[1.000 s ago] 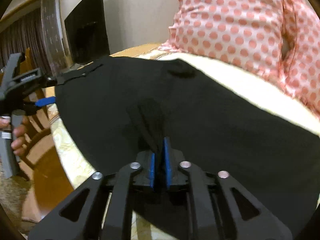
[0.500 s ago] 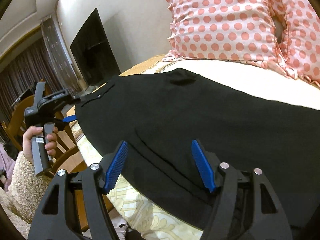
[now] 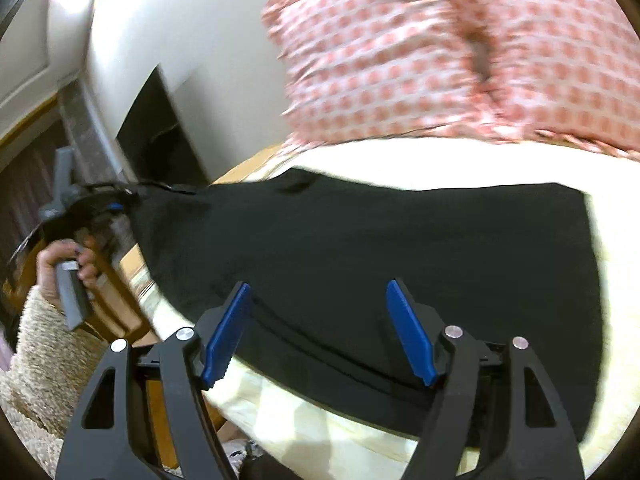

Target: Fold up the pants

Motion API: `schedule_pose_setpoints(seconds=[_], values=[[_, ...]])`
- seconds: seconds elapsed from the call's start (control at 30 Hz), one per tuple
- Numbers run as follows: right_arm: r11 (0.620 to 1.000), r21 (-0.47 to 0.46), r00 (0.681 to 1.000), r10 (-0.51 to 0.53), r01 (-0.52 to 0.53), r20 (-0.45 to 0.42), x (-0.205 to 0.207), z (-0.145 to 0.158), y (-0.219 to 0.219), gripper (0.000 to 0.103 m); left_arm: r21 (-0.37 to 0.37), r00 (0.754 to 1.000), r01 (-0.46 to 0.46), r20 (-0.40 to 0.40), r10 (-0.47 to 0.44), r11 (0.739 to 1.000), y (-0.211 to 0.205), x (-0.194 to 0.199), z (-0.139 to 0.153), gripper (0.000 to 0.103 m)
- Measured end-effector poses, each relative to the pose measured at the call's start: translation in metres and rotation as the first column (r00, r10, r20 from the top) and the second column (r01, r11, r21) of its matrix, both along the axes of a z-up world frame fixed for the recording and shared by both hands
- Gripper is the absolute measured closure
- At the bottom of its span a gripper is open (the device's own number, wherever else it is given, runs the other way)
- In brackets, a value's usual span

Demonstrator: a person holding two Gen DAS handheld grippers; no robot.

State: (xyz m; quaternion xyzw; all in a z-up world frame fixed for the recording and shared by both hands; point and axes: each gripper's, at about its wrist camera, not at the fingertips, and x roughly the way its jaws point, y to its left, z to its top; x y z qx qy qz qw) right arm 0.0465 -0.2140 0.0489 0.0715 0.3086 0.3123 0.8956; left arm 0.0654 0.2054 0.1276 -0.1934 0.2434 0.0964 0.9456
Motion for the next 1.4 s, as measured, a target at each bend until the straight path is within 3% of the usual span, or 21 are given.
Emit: schedule_pose_setpoints(seconds=[0.13, 0.23, 0.27, 0.3, 0.37, 0.43, 0.5, 0.57, 0.63, 0.7, 0.8, 0.87, 0.9, 0.97, 1.03, 1.07, 1.13, 1.17, 1.2, 1.33, 1.4], values=[[0.986, 0.041, 0.987, -0.162, 0.161, 0.008, -0.007, 0.002, -0.058, 0.031, 0.172, 0.968, 0.235, 0.051, -0.247, 0.957, -0.104, 0.014, 0.037, 0.095], [0.959, 0.046, 0.96, -0.279, 0.279, -0.001, -0.013, -0.002, -0.097, 0.031, 0.268, 0.877, 0.454, 0.035, -0.479, 0.85, -0.194, 0.012, 0.039, 0.095], [0.95, 0.047, 0.951, -0.31, 0.31, -0.006, -0.015, -0.003, -0.108, 0.031, 0.287, 0.832, 0.528, 0.016, -0.555, 0.799, -0.222, 0.008, 0.034, 0.095], [0.939, 0.048, 0.94, -0.34, 0.34, -0.011, -0.017, -0.005, -0.118, 0.031, 0.301, 0.759, 0.627, -0.028, -0.651, 0.719, -0.259, 0.002, 0.022, 0.095], [0.913, 0.052, 0.915, -0.404, 0.405, -0.02, -0.024, -0.008, -0.141, 0.031, 0.305, 0.655, 0.738, -0.109, -0.747, 0.603, -0.302, -0.008, -0.002, 0.095], [0.895, 0.048, 0.896, -0.442, 0.443, -0.026, -0.028, -0.012, -0.155, 0.031, 0.309, 0.551, 0.825, -0.255, -0.795, 0.473, -0.345, -0.019, -0.045, 0.095], [0.876, 0.044, 0.877, -0.479, 0.481, -0.046, -0.03, -0.018, -0.17, 0.031, 0.301, 0.521, 0.848, -0.316, -0.793, 0.437, -0.357, -0.023, -0.07, 0.095], [0.864, 0.043, 0.865, -0.499, 0.501, -0.06, -0.03, -0.022, -0.18, 0.031, 0.359, 0.523, 0.84, -0.335, -0.784, 0.406, -0.36, -0.033, -0.08, 0.095], [0.86, 0.054, 0.861, -0.504, 0.508, -0.07, -0.026, -0.022, -0.184, 0.031, 0.371, 0.541, 0.827, -0.319, -0.778, 0.423, -0.359, -0.034, -0.076, 0.095], [0.873, 0.079, 0.876, -0.48, 0.482, -0.042, -0.023, -0.009, -0.184, 0.031, 0.374, 0.549, 0.822, -0.316, -0.774, 0.43, -0.362, -0.033, -0.077, 0.09], [0.934, 0.07, 0.928, -0.357, 0.351, 0.105, -0.014, 0.038, -0.162, 0.031, 0.492, 0.558, 0.786, -0.305, -0.771, 0.375, -0.371, -0.055, -0.083, 0.086], [0.967, 0.041, 0.948, -0.255, 0.252, 0.188, -0.015, 0.061, -0.143, 0.031, 0.467, 0.498, 0.813, -0.247, -0.831, 0.348, -0.359, -0.075, -0.077, 0.081], [0.975, 0.02, 0.949, -0.22, 0.221, 0.225, -0.016, 0.068, -0.134, 0.031, 0.411, 0.459, 0.84, -0.193, -0.868, 0.353, -0.343, -0.083, -0.07, 0.074], [0.988, -0.026, 0.949, -0.14, 0.154, 0.283, -0.018, 0.079, -0.112, 0.031, 0.346, 0.449, 0.853, -0.106, -0.887, 0.391, -0.315, -0.087, -0.057, 0.058], [0.996, -0.051, 0.953, -0.051, 0.07, 0.297, -0.019, 0.08, -0.088, 0.031, 0.297, 0.506, 0.827, -0.023, -0.862, 0.477, -0.276, -0.089, -0.047, 0.046], [0.997, -0.079, 0.954, 0.014, 0.01, 0.299, -0.021, 0.077, -0.069, 0.031, 0.285, 0.55, 0.799, 0.01, -0.835, 0.529, -0.257, -0.089, -0.043, 0.039], [0.987, -0.145, 0.948, 0.109, -0.068, 0.298, -0.022, 0.068, -0.033, 0.032, 0.238, 0.661, 0.719, 0.058, -0.748, 0.653, -0.212, -0.085, -0.041, 0.036], [0.977, -0.183, 0.943, 0.16, -0.109, 0.292, -0.024, 0.06, -0.01, 0.033, 0.218, 0.694, 0.691, 0.067, -0.717, 0.689, -0.198, -0.082, -0.04, 0.035], [0.967, -0.206, 0.939, 0.204, -0.149, 0.278, -0.024, 0.053, 0.009, 0.035, 0.189, 0.754, 0.632, 0.078, -0.653, 0.752, -0.175, -0.079, -0.041, 0.034], [0.925, -0.282, 0.917, 0.324, -0.255, 0.232, -0.031, 0.027, 0.071, 0.035, 0.154, 0.879, 0.453, 0.086, -0.468, 0.878, -0.123, -0.079, -0.044, 0.026], [0.9, -0.362, 0.906, 0.345, -0.244, 0.247, -0.034, 0.017, 0.098, 0.035, 0.152, 0.905, 0.398, 0.096, -0.414, 0.905, -0.107, -0.087, -0.044, 0.023]])
